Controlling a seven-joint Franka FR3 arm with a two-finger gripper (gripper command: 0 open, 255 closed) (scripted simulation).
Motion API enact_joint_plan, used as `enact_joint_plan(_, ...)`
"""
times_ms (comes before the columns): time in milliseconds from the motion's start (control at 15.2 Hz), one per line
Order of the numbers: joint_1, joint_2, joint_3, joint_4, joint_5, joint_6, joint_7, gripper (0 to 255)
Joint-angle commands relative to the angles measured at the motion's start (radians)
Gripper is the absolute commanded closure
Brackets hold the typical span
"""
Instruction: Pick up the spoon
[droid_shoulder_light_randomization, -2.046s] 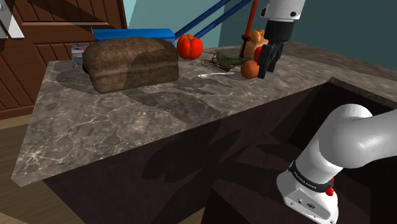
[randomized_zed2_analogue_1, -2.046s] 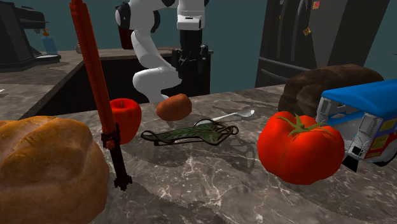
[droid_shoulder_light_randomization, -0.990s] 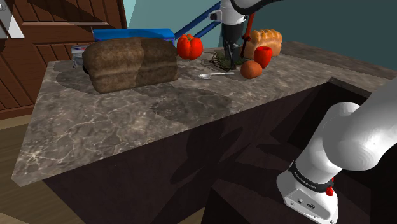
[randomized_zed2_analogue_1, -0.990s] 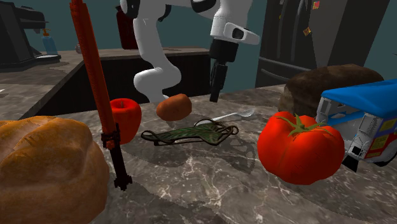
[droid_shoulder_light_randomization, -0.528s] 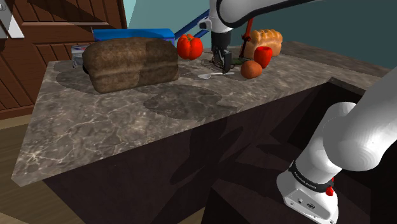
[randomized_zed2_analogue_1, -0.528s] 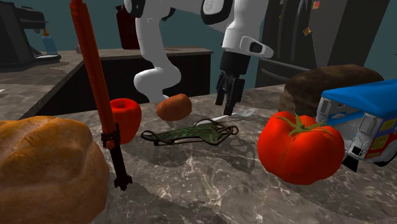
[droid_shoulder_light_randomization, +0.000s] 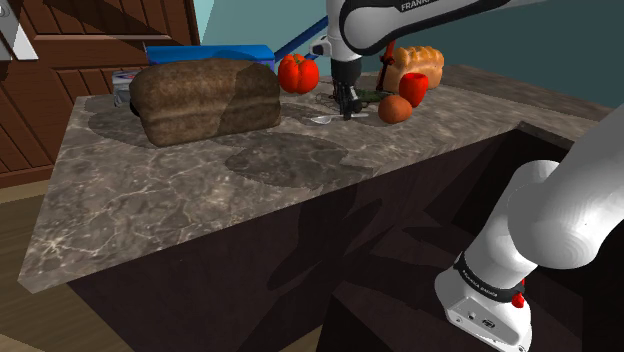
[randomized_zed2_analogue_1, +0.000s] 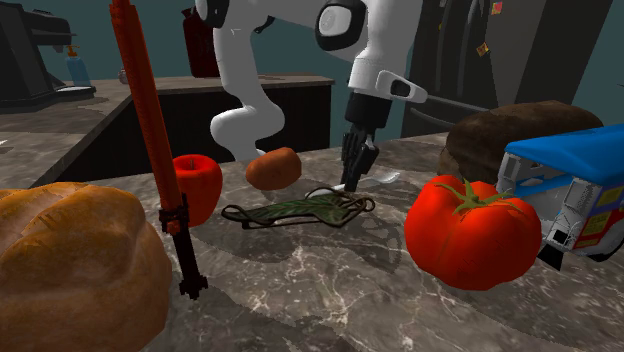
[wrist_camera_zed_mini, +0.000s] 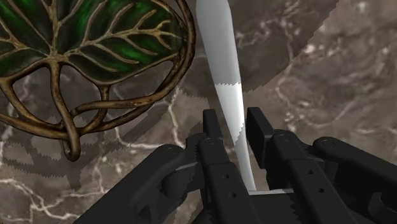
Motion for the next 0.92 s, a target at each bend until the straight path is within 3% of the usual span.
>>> enact_joint_plan(0,0.0,0.0,0.0,0.0,0.0,0.0,0.0,255)
enact_joint_plan(330,-0.001,0.0,-0.001,0.0,0.0,0.0,-0.001,255)
enact_joint_plan(858,0.002,-0.014,0.004,0.092,0.009,-0.104,-0.026,255)
